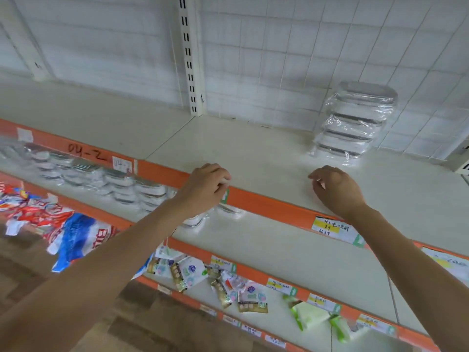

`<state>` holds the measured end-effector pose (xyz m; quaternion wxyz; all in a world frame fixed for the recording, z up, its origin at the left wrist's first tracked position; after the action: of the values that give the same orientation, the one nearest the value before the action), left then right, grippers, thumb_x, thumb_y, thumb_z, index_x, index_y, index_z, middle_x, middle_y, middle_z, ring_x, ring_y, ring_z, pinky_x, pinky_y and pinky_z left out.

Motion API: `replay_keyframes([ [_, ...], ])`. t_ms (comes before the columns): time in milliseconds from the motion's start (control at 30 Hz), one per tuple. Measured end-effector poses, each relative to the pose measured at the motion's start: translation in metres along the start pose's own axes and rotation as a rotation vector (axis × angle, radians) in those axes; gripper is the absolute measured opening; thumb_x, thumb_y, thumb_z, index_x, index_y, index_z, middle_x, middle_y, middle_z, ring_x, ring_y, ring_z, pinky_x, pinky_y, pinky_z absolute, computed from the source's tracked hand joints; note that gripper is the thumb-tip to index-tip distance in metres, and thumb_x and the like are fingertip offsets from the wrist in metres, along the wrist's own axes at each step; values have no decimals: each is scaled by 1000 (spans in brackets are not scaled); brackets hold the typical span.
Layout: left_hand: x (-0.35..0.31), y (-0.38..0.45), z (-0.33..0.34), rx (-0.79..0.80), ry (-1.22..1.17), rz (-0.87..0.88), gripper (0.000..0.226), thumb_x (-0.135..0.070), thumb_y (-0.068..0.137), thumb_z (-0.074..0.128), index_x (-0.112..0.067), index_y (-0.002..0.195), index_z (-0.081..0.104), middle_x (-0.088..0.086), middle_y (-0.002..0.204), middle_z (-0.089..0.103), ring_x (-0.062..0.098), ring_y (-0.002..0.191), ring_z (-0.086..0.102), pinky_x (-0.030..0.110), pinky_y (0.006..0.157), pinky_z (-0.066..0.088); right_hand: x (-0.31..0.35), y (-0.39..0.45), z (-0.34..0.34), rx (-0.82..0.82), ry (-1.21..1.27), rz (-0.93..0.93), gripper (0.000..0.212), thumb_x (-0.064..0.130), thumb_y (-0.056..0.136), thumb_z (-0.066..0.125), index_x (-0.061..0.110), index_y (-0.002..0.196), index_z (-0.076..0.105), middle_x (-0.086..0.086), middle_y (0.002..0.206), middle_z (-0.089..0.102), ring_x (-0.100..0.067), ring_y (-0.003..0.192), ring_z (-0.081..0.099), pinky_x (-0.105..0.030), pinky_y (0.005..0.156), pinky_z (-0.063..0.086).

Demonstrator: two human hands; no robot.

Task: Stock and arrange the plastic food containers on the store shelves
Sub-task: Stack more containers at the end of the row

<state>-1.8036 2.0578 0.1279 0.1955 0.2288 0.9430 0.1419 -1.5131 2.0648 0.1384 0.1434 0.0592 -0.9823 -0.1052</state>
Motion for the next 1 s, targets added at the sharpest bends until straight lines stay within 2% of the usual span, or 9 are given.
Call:
replay_keyframes([
  [133, 21, -38, -16, 63, 27, 63, 31, -8, 88, 57, -4, 118, 62, 7, 124, 58, 22, 118, 51, 33, 100, 36, 82, -16, 16, 35, 57, -117, 27, 14, 91, 52, 11, 116, 63, -7, 115, 60, -25, 110, 54, -39, 92, 44],
  [233, 41, -68, -24, 76, 36, 92, 31, -9, 88, 58, -5, 118, 63, 6, 123, 60, 22, 117, 52, 33, 100, 35, 132, -31, 33, 68, -44, -227, 30, 15, 91, 51, 11, 119, 61, -8, 116, 58, -28, 110, 49, -38, 90, 42],
  [367, 69, -105, -19, 145, 9, 14, 32, -15, 90, 57, -7, 122, 60, 3, 123, 59, 20, 117, 52, 36, 101, 38, 172, -61, 58, 23, -58, -318, 29, 8, 87, 55, 5, 115, 63, -13, 113, 61, -33, 107, 53, -39, 88, 40],
  [433, 78, -122, -12, 201, -3, -45, 35, -18, 92, 54, -11, 125, 58, 2, 127, 57, 18, 119, 51, 37, 101, 38, 183, -75, 75, 56, -18, -320, 32, 8, 88, 56, 5, 119, 61, -12, 115, 61, -32, 111, 53, -39, 91, 41],
  [533, 90, -139, 0, 280, 31, -78, 38, -21, 92, 52, -12, 129, 55, 1, 128, 56, 18, 119, 51, 37, 99, 39, 185, -90, 106, 158, 36, -253, 36, 13, 91, 54, 9, 127, 56, -8, 122, 58, -27, 118, 49, -37, 96, 40],
  [667, 100, -147, 20, 351, 50, -119, 40, -19, 92, 49, -11, 131, 52, 3, 131, 54, 19, 120, 50, 36, 98, 40, 172, -99, 146, 258, 111, -103, 38, 18, 92, 56, 10, 129, 54, -6, 119, 59, -22, 114, 53, -32, 94, 42],
  [800, 106, -150, 52, 432, 45, -171, 33, -14, 93, 48, -7, 125, 54, 7, 119, 55, 23, 113, 50, 35, 91, 42, 155, -89, 186, 353, 136, -8, 39, 23, 91, 59, 10, 128, 55, -6, 119, 59, -20, 110, 56, -30, 92, 45],
  [867, 111, -145, 73, 429, 43, -173, 32, -13, 93, 47, -6, 123, 54, 7, 115, 55, 24, 111, 50, 35, 88, 43, 145, -75, 209, 358, 155, 18, 40, 25, 90, 60, 10, 127, 55, -7, 119, 59, -21, 109, 57, -30, 92, 45],
  [1000, 122, -126, 123, 360, -7, -167, 40, -15, 94, 48, -6, 133, 48, 8, 127, 52, 23, 119, 46, 33, 95, 39, 119, -45, 263, 315, 284, 138, 43, 27, 89, 64, 7, 126, 55, -9, 117, 59, -21, 103, 60, -27, 92, 42],
])
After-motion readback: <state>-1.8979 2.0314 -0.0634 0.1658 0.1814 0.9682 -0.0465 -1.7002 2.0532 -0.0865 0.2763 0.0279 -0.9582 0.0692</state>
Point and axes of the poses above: each hand's wrist, its own y-axis towards the middle knuckle, its own z-axis out of the palm, x = y × z, the point moved 1 cm from there along y, towards the middle knuckle
